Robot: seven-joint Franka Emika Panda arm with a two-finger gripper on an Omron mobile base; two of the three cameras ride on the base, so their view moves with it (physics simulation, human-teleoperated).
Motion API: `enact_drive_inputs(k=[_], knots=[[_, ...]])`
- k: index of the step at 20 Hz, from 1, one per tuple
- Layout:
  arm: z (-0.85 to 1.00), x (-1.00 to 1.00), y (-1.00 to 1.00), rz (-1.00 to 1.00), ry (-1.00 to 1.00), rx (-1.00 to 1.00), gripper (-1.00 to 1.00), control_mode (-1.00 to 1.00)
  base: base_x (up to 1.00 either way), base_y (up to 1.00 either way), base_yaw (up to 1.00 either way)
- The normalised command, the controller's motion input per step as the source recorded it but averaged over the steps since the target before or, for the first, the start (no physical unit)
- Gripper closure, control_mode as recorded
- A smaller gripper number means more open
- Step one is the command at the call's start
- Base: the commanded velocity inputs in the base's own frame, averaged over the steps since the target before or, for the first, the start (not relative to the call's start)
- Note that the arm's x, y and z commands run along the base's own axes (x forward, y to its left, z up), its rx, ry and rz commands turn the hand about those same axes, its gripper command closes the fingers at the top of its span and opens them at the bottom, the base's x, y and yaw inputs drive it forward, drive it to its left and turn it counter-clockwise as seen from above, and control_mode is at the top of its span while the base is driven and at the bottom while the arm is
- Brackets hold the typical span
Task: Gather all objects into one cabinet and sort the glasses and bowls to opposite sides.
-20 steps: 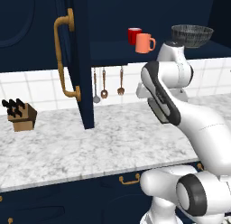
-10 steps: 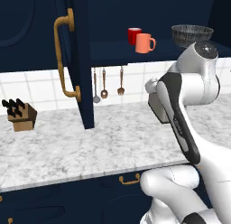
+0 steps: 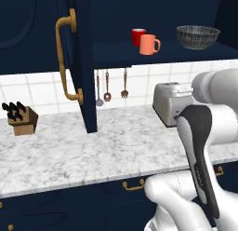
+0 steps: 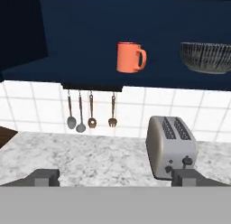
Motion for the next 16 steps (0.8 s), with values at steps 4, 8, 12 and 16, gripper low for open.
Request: enact_drive_inputs(k=[4, 8, 12, 16], knots=[[0.0, -0.29, 0.0, 0.0, -0.13, 0.0, -1.0, 1.0, -0.25, 0.0, -0.01], [0.0, 0.0, 0.0, 0.0, 0.0, 0.0, -1.0, 1.0, -1.0, 0.0, 0.05], [0.0, 0.0, 0.0, 0.0, 0.0, 0.0, -1.0, 1.0, -0.99, 0.2, 0.31], [0.0, 0.0, 0.0, 0.0, 0.0, 0.0, -1.0, 1.0, -0.7, 0.31, 0.57]])
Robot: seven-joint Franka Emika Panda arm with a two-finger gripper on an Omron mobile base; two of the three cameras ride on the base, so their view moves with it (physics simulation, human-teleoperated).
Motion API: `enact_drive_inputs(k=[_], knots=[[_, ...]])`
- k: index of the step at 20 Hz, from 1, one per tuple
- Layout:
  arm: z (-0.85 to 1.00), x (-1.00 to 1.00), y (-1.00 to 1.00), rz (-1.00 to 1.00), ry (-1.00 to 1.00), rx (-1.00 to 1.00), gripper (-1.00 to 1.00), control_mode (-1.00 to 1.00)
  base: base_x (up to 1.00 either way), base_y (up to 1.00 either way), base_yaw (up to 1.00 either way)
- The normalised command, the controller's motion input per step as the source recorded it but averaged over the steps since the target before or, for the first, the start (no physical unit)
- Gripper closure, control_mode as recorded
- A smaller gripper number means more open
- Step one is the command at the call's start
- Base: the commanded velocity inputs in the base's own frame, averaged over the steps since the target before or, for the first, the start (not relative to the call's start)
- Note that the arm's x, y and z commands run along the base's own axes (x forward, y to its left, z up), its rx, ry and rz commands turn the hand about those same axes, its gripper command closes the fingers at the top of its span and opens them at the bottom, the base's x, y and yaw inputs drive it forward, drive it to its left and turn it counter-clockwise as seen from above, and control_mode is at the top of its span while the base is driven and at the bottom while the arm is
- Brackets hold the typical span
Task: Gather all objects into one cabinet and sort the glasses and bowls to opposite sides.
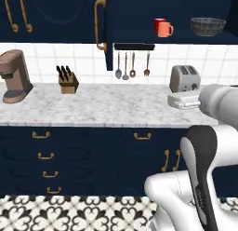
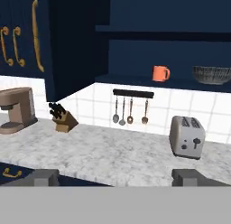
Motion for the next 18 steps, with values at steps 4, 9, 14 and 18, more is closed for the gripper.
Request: enact_drive_inputs(k=[4, 9, 14, 18], knots=[[0.0, 0.0, 0.0, 0.0, 0.0, 0.0, -1.0, 1.0, -0.41, 0.47, 0.7], [0.0, 0.0, 0.0, 0.0, 0.0, 0.0, -1.0, 1.0, -0.15, 0.77, 0.77], [0.0, 0.0, 0.0, 0.0, 0.0, 0.0, -1.0, 1.0, 0.01, 0.74, 0.7], [0.0, 0.0, 0.0, 0.0, 0.0, 0.0, -1.0, 1.0, 0.1, 0.78, 0.61]])
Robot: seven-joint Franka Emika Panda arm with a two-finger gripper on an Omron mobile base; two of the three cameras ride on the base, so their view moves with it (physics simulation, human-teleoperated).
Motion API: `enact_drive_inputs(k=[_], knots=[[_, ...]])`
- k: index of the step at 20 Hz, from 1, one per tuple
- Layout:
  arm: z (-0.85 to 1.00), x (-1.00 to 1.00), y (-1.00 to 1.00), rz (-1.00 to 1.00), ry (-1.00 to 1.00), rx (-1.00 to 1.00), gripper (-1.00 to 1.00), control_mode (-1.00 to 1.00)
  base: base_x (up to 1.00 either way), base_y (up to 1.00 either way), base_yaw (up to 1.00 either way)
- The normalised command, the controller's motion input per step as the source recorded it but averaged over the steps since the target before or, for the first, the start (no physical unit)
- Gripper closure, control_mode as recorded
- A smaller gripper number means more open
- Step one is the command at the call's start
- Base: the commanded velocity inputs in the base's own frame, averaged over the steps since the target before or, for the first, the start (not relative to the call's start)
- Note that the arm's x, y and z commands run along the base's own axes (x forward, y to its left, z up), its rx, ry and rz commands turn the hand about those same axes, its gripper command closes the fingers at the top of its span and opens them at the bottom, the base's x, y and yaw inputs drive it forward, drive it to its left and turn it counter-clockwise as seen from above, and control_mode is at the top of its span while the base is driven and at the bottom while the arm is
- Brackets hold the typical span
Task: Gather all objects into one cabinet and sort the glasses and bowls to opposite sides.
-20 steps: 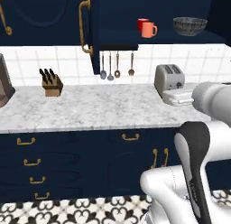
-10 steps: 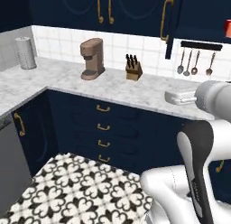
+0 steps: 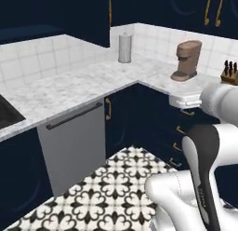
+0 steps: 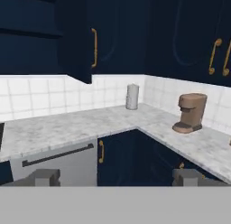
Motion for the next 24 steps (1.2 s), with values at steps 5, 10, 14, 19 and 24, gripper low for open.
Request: enact_drive_inputs(k=[5, 10, 14, 19, 24], knots=[[0.0, 0.0, 0.0, 0.0, 0.0, 0.0, -1.0, 1.0, 0.25, 0.71, 0.46], [0.0, 0.0, 0.0, 0.0, 0.0, 0.0, -1.0, 1.0, 0.52, 0.31, 0.5], [0.0, 0.0, 0.0, 0.0, 0.0, 0.0, -1.0, 1.0, 0.83, 0.01, 0.61], [0.0, 0.0, 0.0, 0.0, 0.0, 0.0, -1.0, 1.0, 1.0, -0.16, 0.47], [0.0, 0.0, 0.0, 0.0, 0.0, 0.0, -1.0, 1.0, 0.92, -0.34, 0.19]])
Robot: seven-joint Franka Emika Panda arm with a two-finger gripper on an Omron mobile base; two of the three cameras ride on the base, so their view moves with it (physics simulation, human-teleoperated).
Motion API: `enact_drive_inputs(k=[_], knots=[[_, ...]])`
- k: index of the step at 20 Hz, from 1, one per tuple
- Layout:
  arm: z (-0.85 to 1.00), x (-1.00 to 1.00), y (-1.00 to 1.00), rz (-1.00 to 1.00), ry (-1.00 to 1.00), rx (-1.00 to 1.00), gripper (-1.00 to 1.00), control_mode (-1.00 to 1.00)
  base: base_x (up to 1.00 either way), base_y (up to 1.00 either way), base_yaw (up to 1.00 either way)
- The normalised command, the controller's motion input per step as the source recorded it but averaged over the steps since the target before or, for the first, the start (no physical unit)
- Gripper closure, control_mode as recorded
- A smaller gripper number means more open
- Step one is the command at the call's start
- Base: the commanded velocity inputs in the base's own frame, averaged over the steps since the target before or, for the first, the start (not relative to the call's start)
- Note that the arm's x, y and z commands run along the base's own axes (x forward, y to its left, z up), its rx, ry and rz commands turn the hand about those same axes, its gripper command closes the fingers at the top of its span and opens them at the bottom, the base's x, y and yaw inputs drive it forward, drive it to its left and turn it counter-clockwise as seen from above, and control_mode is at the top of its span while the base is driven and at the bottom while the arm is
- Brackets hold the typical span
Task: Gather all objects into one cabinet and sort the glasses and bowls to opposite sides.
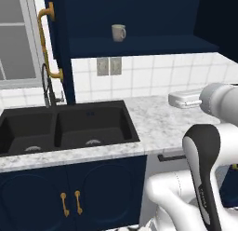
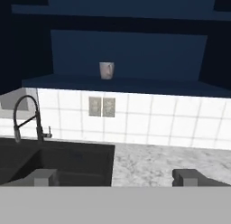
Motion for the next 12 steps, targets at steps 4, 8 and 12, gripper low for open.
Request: enact_drive_inputs(k=[4, 8, 12], knots=[[0.0, 0.0, 0.0, 0.0, 0.0, 0.0, -1.0, 1.0, 0.8, 0.03, 0.07], [0.0, 0.0, 0.0, 0.0, 0.0, 0.0, -1.0, 1.0, 0.7, 0.0, 0.02], [0.0, 0.0, 0.0, 0.0, 0.0, 0.0, -1.0, 1.0, 0.33, 0.0, 0.0]])
